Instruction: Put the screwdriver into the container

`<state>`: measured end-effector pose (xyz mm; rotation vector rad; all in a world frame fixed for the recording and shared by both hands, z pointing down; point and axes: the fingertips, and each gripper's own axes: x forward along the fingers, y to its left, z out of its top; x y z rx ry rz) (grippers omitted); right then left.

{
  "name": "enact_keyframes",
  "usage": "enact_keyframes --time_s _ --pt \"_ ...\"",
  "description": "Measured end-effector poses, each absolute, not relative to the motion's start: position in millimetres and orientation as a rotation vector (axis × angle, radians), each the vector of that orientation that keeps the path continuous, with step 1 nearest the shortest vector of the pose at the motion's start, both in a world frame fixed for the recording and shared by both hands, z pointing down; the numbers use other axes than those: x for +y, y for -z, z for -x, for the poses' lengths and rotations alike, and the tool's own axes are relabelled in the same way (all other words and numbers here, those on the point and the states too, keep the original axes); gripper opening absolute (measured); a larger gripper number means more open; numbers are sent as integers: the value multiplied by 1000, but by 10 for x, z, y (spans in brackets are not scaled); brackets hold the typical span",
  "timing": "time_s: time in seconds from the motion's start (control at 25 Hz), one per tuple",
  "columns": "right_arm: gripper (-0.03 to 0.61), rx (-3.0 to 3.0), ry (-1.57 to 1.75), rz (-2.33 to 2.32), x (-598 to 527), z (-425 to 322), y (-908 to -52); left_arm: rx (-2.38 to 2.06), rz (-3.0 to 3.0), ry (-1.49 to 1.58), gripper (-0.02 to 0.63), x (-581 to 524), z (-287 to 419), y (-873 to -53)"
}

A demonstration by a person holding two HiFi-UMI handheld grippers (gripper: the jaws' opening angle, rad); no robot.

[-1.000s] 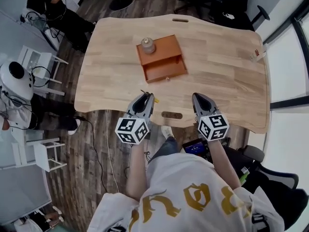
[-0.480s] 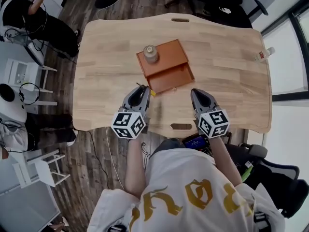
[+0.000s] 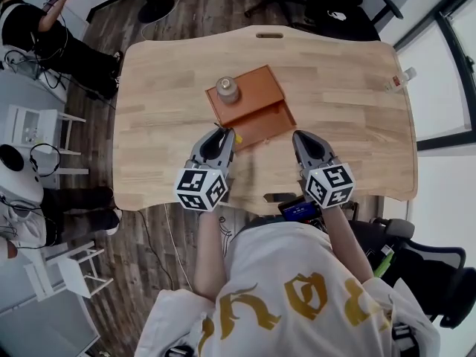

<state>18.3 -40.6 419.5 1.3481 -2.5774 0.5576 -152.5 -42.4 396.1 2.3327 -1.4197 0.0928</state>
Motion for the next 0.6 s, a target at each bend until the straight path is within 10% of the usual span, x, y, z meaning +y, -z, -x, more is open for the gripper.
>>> enact_keyframes --time_s 0.6 --pt "9 -2644 -590 -1306 -686 -237 -4280 -1469 -2337 -181 75 -601 1464 -4002"
